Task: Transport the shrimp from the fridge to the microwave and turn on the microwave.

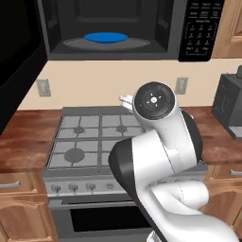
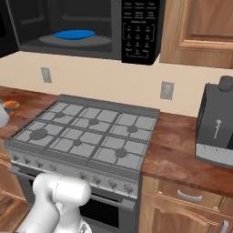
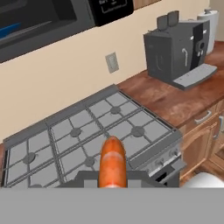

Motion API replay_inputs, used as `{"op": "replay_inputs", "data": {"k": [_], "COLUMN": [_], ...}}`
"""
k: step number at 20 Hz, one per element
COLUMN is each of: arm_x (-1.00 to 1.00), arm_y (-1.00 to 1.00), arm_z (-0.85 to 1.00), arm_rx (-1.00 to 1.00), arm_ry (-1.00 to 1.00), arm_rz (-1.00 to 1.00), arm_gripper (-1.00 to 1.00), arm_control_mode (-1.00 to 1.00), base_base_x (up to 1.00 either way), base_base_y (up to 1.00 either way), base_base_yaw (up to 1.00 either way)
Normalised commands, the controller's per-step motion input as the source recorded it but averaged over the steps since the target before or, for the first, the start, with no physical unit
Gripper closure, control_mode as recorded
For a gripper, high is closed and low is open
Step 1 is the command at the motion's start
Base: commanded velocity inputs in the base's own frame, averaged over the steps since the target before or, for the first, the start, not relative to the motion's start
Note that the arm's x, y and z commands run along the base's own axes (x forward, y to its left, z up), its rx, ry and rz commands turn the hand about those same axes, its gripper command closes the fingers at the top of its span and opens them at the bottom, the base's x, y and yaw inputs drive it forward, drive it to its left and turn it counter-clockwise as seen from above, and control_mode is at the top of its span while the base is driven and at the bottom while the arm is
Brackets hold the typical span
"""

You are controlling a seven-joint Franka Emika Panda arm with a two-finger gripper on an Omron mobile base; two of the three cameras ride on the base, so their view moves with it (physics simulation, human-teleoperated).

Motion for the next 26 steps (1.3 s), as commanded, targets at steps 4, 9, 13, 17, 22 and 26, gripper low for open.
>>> {"op": "replay_inputs", "data": {"k": [4, 9, 13, 17, 22, 26], "arm_x": [0.0, 0.0, 0.0, 0.0, 0.0, 0.0], "arm_y": [0.0, 0.0, 0.0, 0.0, 0.0, 0.0], "arm_z": [0.0, 0.0, 0.0, 0.0, 0.0, 0.0], "arm_rx": [0.0, 0.0, 0.0, 0.0, 0.0, 0.0], "arm_ry": [0.0, 0.0, 0.0, 0.0, 0.0, 0.0], "arm_rz": [0.0, 0.0, 0.0, 0.0, 0.0, 0.0], "arm_gripper": [1.0, 1.0, 1.0, 1.0, 1.0, 1.0], "arm_control_mode": [1.0, 1.0, 1.0, 1.0, 1.0, 1.0], "base_base_x": [0.0, 0.0, -0.02, -0.06, -0.06, -0.01], "base_base_y": [0.46, 0.5, 0.43, 0.41, 0.41, 0.34], "base_base_yaw": [-0.33, -0.29, -0.22, -0.18, -0.05, 0.01]}}
